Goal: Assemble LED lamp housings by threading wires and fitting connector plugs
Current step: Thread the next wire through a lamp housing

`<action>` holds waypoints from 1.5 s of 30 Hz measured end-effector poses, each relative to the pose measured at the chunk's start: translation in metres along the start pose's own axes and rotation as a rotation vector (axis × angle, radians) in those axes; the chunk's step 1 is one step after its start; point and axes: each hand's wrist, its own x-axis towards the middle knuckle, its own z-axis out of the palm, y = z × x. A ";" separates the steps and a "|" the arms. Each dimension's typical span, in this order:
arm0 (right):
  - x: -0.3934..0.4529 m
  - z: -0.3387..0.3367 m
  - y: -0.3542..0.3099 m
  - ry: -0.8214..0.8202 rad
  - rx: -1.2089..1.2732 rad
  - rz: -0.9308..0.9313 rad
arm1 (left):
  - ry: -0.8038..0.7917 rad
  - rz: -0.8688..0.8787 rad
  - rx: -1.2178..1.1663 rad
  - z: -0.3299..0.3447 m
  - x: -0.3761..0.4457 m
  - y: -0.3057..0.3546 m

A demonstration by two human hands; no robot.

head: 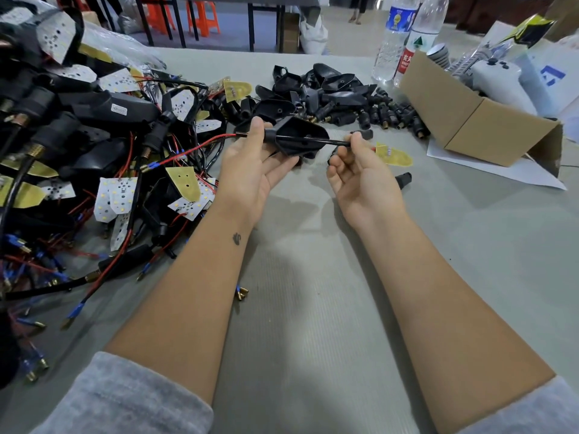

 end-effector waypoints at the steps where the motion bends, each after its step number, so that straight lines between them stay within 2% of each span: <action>1: -0.001 0.001 0.001 -0.028 -0.064 -0.012 | -0.010 -0.002 -0.005 0.000 0.000 0.000; 5: -0.006 0.007 0.007 -0.125 -0.340 -0.092 | -0.068 -0.007 0.057 0.004 -0.002 -0.005; 7: -0.008 0.008 0.008 -0.137 -0.382 -0.104 | -0.091 0.008 0.107 0.005 -0.003 -0.008; 15: -0.004 0.003 0.003 -0.037 -0.232 -0.050 | 0.080 0.073 0.170 0.002 -0.002 -0.002; 21: -0.006 0.003 0.003 -0.104 -0.287 -0.062 | 0.061 0.007 0.071 0.001 -0.003 0.000; 26: -0.009 0.005 0.004 -0.096 -0.423 -0.094 | 0.032 -0.023 0.118 0.002 -0.003 -0.004; 30: -0.008 0.005 0.002 -0.049 -0.331 -0.098 | 0.061 -0.018 0.117 0.001 -0.002 -0.002; 35: -0.009 0.006 -0.002 -0.110 -0.159 -0.064 | 0.071 -0.008 0.130 0.001 -0.001 -0.003; 37: -0.010 0.007 -0.002 -0.092 -0.160 -0.043 | 0.061 -0.014 0.144 0.001 -0.002 -0.004; 45: -0.008 0.003 0.008 -0.003 -0.674 -0.285 | 0.035 -0.043 0.283 0.003 -0.003 -0.005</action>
